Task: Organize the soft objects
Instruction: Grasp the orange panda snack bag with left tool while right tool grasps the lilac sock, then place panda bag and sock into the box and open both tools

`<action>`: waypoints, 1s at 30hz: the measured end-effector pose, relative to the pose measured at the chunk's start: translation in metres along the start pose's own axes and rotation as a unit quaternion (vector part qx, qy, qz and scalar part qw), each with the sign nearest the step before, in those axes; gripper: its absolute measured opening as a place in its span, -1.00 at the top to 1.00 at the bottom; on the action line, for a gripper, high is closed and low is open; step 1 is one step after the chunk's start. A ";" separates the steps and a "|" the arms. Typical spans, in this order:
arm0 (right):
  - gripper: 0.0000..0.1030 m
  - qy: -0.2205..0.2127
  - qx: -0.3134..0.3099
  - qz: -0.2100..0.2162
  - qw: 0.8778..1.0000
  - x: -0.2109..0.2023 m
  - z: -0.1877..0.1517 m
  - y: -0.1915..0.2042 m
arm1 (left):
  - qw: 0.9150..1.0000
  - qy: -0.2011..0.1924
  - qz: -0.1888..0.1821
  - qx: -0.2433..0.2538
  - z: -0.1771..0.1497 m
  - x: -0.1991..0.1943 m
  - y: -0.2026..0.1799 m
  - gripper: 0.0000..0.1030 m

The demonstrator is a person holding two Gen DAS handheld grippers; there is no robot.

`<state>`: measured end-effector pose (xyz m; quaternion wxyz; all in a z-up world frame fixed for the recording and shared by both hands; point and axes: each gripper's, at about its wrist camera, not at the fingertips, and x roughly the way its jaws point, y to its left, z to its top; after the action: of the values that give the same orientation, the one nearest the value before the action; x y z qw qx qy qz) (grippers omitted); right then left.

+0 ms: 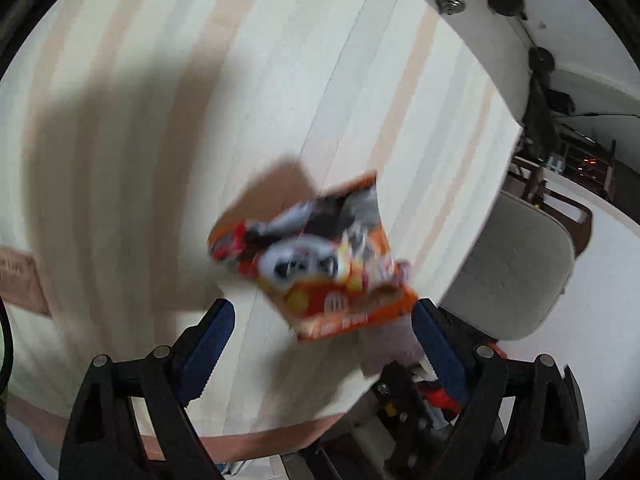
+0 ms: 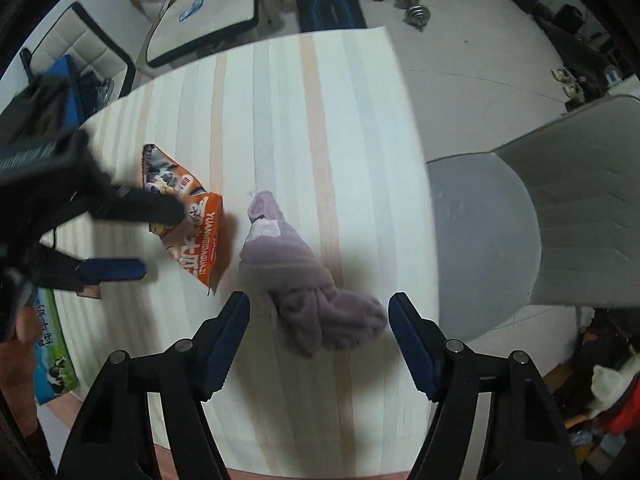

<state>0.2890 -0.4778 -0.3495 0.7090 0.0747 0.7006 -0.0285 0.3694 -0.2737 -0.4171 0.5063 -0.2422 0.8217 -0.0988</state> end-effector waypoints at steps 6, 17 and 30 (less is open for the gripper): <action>-0.44 0.042 -0.011 0.021 0.999 0.030 0.008 0.002 | 0.999 -0.019 0.046 0.008 0.004 0.001 -0.019 -0.53; 0.15 0.073 0.008 -0.004 0.997 0.053 0.008 0.010 | 0.952 -0.094 0.220 0.193 -0.028 0.002 -0.065 0.02; 0.26 0.007 0.081 0.087 0.993 -0.019 -0.045 0.042 | 0.936 -0.151 0.193 0.253 -0.102 -0.071 -0.022 0.14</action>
<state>0.2508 -0.4307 -0.3281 0.6954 0.1932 0.6918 -0.0230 0.3122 -0.2664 -0.3049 0.6786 0.0446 0.7141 -0.1657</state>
